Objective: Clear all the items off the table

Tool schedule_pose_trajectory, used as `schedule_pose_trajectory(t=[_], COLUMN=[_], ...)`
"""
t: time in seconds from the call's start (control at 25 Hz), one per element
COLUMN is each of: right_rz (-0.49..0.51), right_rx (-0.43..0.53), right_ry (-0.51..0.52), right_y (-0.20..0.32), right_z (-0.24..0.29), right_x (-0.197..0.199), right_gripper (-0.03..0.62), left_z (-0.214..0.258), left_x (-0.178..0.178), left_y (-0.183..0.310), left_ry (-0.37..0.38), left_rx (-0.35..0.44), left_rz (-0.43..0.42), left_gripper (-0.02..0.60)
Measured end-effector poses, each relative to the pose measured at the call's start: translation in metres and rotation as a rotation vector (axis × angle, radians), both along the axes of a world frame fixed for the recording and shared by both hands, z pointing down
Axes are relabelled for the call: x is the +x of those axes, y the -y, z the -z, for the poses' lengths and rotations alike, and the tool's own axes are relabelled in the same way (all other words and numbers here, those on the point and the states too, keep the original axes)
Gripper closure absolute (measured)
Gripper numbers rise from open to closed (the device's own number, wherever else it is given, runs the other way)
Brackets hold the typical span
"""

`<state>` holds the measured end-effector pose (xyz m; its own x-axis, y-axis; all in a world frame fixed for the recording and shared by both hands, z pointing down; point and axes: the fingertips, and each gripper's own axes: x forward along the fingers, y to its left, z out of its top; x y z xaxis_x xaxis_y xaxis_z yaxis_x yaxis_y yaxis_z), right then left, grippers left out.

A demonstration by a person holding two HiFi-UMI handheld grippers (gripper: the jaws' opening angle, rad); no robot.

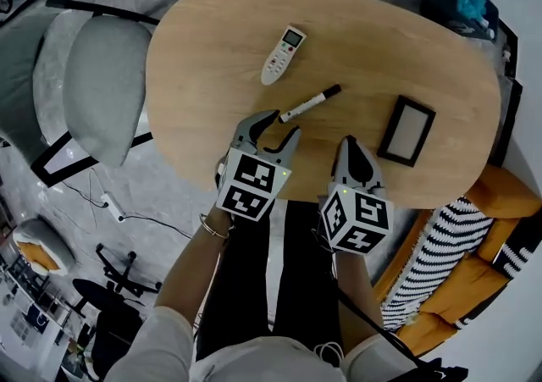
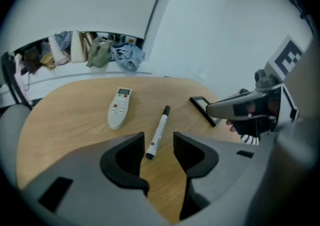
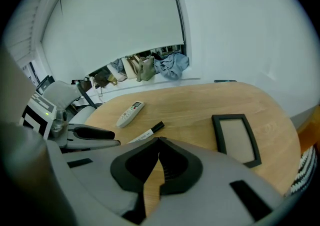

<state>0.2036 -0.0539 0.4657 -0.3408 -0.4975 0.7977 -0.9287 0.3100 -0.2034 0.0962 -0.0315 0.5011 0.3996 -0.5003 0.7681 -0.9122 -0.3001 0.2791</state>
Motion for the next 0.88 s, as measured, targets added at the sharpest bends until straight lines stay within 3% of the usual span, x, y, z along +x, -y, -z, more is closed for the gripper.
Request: schedule_pose_trajectory(t=[0.2, 0.36, 0.72, 0.88], right_rz=[-0.004, -0.019, -0.011, -0.020], right_rx=[-0.022, -0.043, -0.057, -0.065], right_ry=[-0.003, 0.002, 0.014, 0.012], right_y=[0.001, 0.001, 0.006, 0.006], right_z=[-0.011, -0.018, -0.026, -0.030], right_x=[0.013, 0.022, 0.031, 0.036], right_gripper=[0.569, 0.569, 0.569, 0.569], left_z=[-0.021, -0.035, -0.051, -0.052], left_x=[0.015, 0.021, 0.026, 0.024], left_y=[0.010, 0.015, 0.021, 0.023], left_ry=[0.091, 0.167, 0.267, 0.276], left_rx=[-0.031, -0.069, -0.134, -0.135], left_rz=[-0.217, -0.311, -0.315, -0.286], left_gripper=[0.400, 0.395, 0.438, 0.457])
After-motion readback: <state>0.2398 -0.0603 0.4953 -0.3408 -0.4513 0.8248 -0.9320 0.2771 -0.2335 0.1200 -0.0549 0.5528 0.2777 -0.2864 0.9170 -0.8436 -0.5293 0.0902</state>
